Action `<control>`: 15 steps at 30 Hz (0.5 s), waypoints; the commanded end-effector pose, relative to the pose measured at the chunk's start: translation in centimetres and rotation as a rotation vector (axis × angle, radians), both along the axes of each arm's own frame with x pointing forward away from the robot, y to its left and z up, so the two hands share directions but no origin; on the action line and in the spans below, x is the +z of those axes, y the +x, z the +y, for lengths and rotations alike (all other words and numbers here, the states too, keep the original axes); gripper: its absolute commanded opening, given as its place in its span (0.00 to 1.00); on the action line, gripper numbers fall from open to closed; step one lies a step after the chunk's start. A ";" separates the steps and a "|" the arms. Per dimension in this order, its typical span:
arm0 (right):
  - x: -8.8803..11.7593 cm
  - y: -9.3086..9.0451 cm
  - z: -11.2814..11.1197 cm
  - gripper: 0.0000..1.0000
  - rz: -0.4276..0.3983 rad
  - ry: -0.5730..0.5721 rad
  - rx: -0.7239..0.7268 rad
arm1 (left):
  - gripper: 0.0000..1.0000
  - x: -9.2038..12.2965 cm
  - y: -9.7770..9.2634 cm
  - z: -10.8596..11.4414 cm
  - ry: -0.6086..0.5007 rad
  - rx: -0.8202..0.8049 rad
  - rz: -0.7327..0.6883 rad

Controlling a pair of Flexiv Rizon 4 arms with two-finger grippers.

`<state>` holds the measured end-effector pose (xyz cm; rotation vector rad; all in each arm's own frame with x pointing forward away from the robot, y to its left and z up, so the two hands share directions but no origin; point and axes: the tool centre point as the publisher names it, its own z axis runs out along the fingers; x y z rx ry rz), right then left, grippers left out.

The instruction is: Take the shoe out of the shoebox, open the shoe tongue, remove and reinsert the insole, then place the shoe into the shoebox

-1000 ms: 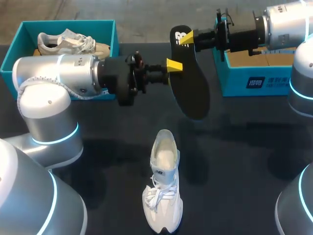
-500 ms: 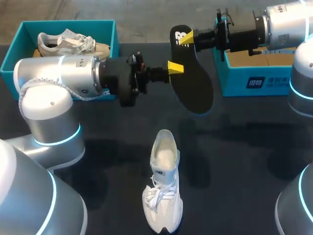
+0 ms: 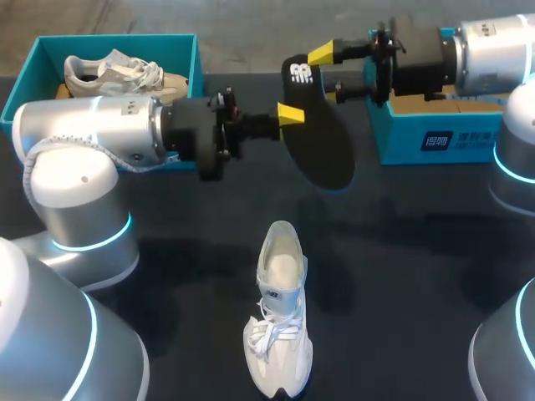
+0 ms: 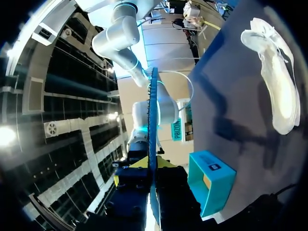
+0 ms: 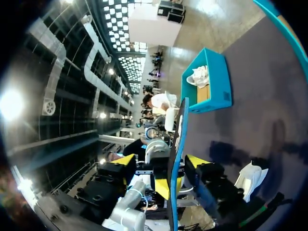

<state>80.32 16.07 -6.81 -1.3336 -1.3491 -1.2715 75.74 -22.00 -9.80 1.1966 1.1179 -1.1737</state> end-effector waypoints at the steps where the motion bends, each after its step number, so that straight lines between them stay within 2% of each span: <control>1: -0.7 -1.4 -1.1 1.00 -0.007 0.020 -0.007 | 0.00 -0.3 -0.6 2.1 0.030 -0.010 0.018; 7: -1.4 -2.9 -2.1 1.00 -0.005 0.041 -0.005 | 0.00 -0.8 -1.1 4.4 0.064 -0.054 0.158; 15: -2.0 -4.1 -2.9 1.00 -0.013 0.048 -0.005 | 0.00 -0.7 -1.2 7.1 0.065 -0.118 0.527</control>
